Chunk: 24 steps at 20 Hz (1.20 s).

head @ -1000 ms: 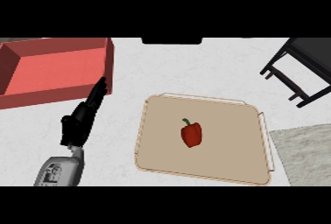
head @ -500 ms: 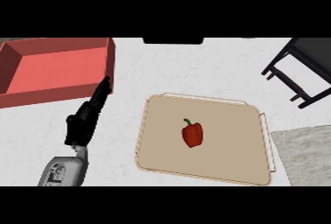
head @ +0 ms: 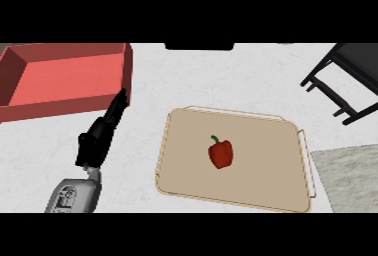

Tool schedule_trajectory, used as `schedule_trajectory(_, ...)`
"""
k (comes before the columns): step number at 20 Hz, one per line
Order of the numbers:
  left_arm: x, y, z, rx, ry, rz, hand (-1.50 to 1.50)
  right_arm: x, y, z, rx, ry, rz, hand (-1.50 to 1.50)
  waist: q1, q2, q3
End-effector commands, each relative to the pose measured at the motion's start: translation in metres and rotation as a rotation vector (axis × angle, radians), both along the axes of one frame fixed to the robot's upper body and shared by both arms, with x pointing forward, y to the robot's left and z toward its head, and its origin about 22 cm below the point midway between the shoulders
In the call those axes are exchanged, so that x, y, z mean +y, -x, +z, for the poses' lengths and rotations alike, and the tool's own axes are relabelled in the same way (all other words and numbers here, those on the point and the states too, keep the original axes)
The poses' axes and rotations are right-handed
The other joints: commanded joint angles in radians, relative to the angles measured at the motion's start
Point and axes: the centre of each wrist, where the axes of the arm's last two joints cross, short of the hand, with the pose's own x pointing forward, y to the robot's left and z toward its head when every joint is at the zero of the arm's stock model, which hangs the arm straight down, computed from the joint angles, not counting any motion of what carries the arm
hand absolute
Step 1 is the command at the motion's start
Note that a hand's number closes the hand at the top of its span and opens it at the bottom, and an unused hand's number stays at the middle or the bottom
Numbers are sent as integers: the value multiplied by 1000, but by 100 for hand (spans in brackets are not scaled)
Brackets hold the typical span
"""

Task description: Pick the squash from the tray and place it in the tiered shelf

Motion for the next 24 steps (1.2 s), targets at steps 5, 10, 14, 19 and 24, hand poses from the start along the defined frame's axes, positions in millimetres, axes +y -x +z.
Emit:
schedule_trajectory(5,1,-7,9,-1,9,-10,0,2,-34,-22,-103,106,-52,150,7,4,1)
schedule_trajectory(10,-14,2,-8,-10,3,-11,0,25,-68,-46,-127,76,12,150,8,4,1)
schedule_trajectory(14,1,-8,10,-10,5,-8,0,34,-83,-49,-124,-212,79,150,18,7,2)
schedule_trajectory(19,-15,-9,1,0,1,-22,0,15,-81,-60,-107,-230,101,150,11,9,2)
schedule_trajectory(24,-10,-9,7,-8,12,-18,0,2,-76,-49,-114,-239,85,150,22,12,2)
